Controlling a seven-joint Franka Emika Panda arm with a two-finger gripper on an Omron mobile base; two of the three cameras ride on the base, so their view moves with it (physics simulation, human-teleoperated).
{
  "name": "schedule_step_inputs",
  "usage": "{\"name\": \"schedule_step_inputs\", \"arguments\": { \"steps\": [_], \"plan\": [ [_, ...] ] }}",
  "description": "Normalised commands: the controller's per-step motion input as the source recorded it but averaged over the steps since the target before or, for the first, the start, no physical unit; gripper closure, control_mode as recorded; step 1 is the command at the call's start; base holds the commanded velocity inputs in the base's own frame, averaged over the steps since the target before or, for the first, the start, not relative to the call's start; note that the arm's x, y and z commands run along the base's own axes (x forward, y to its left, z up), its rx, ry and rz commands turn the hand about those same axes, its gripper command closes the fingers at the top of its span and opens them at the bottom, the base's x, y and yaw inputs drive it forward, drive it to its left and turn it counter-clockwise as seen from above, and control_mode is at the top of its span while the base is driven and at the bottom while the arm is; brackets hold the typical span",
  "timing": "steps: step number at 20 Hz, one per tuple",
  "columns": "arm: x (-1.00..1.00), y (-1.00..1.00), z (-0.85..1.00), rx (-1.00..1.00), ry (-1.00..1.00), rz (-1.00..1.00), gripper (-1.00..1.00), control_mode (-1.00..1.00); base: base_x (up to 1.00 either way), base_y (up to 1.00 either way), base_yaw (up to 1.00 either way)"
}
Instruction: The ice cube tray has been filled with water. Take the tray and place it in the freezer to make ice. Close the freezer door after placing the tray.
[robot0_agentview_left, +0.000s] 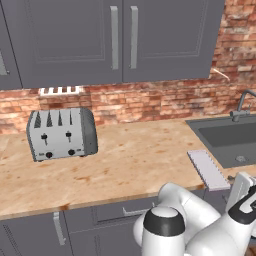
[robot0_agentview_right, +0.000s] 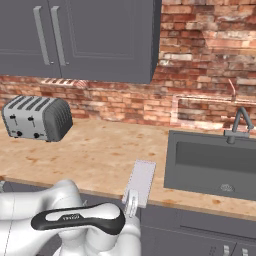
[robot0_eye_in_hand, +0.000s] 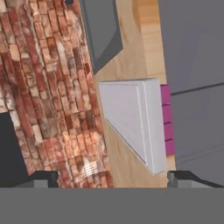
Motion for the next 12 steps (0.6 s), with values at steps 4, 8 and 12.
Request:
{"name": "schedule_step_inputs", "arguments": {
  "steps": [4, 8, 12],
  "plan": [
    [0.01, 0.0, -0.04, 0.0, 0.0, 0.0, -1.0, -1.0, 0.0, 0.0, 0.0],
    [0.06, 0.0, -0.01, 0.0, 0.0, 0.0, -1.0, -1.0, 0.0, 0.0, 0.0],
    [0.08, 0.0, -0.02, 0.0, 0.0, 0.0, -1.0, -1.0, 0.0, 0.0, 0.0]
  ]
}}
